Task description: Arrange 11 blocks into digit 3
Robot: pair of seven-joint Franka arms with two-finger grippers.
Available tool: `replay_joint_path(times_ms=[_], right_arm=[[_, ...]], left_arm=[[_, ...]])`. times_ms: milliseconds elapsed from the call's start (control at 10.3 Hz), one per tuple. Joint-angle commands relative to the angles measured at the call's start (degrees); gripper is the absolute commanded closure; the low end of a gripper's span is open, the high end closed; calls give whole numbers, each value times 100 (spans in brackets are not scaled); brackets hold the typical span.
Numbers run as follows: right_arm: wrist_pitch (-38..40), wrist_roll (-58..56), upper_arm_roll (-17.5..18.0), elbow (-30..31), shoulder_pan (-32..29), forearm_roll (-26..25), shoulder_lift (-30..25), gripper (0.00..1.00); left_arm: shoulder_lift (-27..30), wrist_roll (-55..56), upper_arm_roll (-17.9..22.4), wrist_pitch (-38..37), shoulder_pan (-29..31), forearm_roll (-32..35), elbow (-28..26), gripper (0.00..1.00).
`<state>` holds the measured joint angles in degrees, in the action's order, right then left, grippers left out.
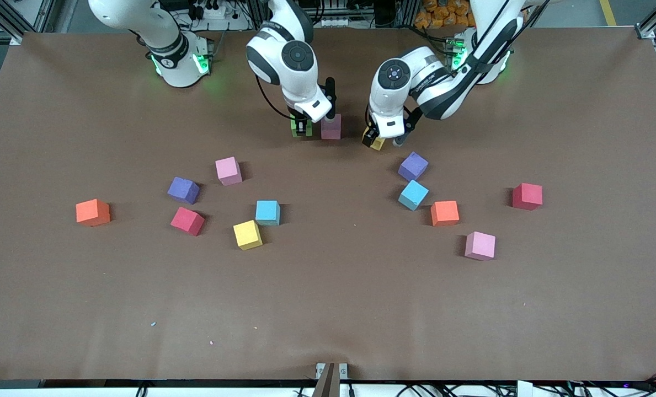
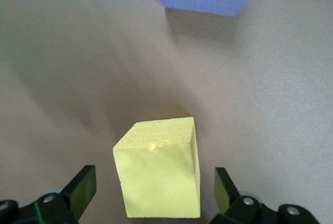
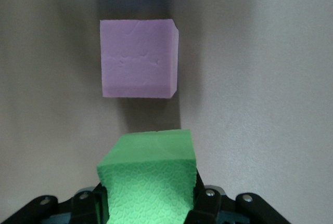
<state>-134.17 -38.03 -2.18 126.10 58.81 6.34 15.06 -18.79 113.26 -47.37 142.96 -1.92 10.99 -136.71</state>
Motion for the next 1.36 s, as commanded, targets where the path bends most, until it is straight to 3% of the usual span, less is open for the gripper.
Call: replay_joint_path(times_ms=[0,194,486,874,971,1262], right_arm=[[-240,392,-37,134,183,-107,58,100],[-407,437,-37,117,184,-107,260,100],[-636,507,-28,64,201,-107,472,100],[-689,736,-28,-42,298,-98,604,100],[-689,736,-28,-42,342,-98,613,100],[-733,815,-28,-129,465,-98,718,100]], left_arm=[[-54,29,-19,266,60,-142,-110,0],[-150,38,-18,267,60,-115,-101,1],[-265,29,61,337,34,-71,-101,17],[-257,229,61,364,42,-71,-66,85],[-222,414,61,364,42,-71,-40,97],[-160,1019,52,355,25,-71,153,100]])
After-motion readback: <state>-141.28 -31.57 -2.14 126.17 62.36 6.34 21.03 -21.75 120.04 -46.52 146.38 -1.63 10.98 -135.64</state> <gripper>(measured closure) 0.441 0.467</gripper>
